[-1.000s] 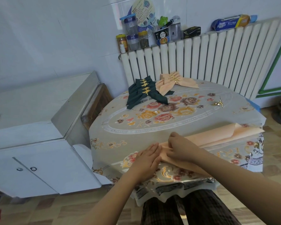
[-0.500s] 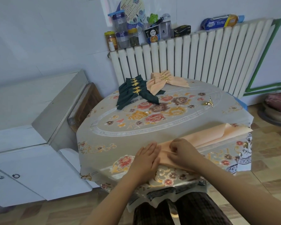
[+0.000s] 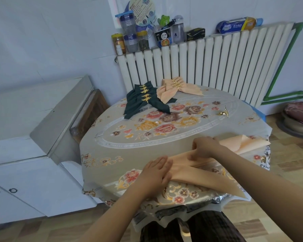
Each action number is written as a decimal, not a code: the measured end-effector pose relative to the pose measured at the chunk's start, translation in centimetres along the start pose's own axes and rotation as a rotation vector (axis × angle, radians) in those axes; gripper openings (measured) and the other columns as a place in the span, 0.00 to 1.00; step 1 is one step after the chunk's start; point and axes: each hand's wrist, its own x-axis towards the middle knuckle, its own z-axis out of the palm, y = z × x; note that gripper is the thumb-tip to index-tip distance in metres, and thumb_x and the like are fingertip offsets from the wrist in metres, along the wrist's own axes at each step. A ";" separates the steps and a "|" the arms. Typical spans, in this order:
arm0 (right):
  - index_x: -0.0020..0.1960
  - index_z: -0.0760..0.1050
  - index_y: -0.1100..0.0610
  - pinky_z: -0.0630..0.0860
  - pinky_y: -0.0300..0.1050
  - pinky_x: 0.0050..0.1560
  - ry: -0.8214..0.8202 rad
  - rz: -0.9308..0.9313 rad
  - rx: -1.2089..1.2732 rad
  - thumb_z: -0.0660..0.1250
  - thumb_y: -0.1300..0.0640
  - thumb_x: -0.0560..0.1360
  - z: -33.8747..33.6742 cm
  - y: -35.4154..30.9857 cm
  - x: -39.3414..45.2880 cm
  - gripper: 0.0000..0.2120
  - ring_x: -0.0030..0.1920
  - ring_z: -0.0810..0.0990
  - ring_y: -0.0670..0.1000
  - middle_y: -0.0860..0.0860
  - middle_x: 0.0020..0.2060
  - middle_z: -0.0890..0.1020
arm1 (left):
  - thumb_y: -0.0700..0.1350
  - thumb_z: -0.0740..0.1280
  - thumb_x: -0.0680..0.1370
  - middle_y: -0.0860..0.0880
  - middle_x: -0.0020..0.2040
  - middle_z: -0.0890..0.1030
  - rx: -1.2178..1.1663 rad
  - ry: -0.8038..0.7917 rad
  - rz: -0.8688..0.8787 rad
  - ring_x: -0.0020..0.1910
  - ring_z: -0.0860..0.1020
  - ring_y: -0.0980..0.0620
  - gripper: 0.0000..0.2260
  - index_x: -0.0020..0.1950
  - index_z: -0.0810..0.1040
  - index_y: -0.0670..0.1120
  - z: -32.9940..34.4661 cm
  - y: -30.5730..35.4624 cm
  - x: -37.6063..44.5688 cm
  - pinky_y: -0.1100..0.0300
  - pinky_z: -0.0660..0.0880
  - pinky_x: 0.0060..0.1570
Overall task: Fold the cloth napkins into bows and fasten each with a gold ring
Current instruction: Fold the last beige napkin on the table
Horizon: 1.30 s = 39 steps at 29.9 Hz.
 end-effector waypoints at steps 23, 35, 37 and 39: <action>0.73 0.51 0.62 0.82 0.49 0.35 -0.567 0.187 1.299 0.55 0.65 0.80 -2.1 -2.4 -1.4 0.24 0.43 0.79 0.61 0.67 0.56 0.74 | 0.54 0.50 0.83 0.44 0.49 0.82 -0.800 -0.153 -0.189 0.51 0.79 0.46 0.22 0.57 0.75 0.39 -5.5 -0.3 1.7 0.53 0.74 0.58; 0.71 0.56 0.66 0.79 0.52 0.47 -0.433 0.083 1.333 0.53 0.71 0.77 -0.9 -3.3 -4.3 0.23 0.50 0.79 0.62 0.65 0.55 0.74 | 0.50 0.66 0.76 0.46 0.36 0.67 -0.235 -0.193 -0.120 0.35 0.66 0.49 0.11 0.40 0.70 0.45 -6.3 0.3 2.5 0.57 0.59 0.33; 0.65 0.68 0.64 0.80 0.47 0.47 -0.284 0.003 1.028 0.62 0.70 0.75 -0.3 -3.4 -4.4 0.18 0.45 0.80 0.55 0.59 0.49 0.79 | 0.48 0.65 0.77 0.45 0.36 0.68 -0.180 -0.100 -0.141 0.35 0.67 0.49 0.10 0.40 0.70 0.44 -5.7 0.5 2.2 0.57 0.59 0.32; 0.59 0.76 0.59 0.77 0.42 0.52 -0.050 -0.147 0.580 0.67 0.65 0.72 0.5 -3.1 -4.3 0.15 0.50 0.80 0.52 0.54 0.53 0.81 | 0.47 0.62 0.79 0.43 0.45 0.74 -0.140 0.014 -0.173 0.41 0.71 0.49 0.07 0.46 0.73 0.43 -4.5 1.2 1.8 0.60 0.64 0.36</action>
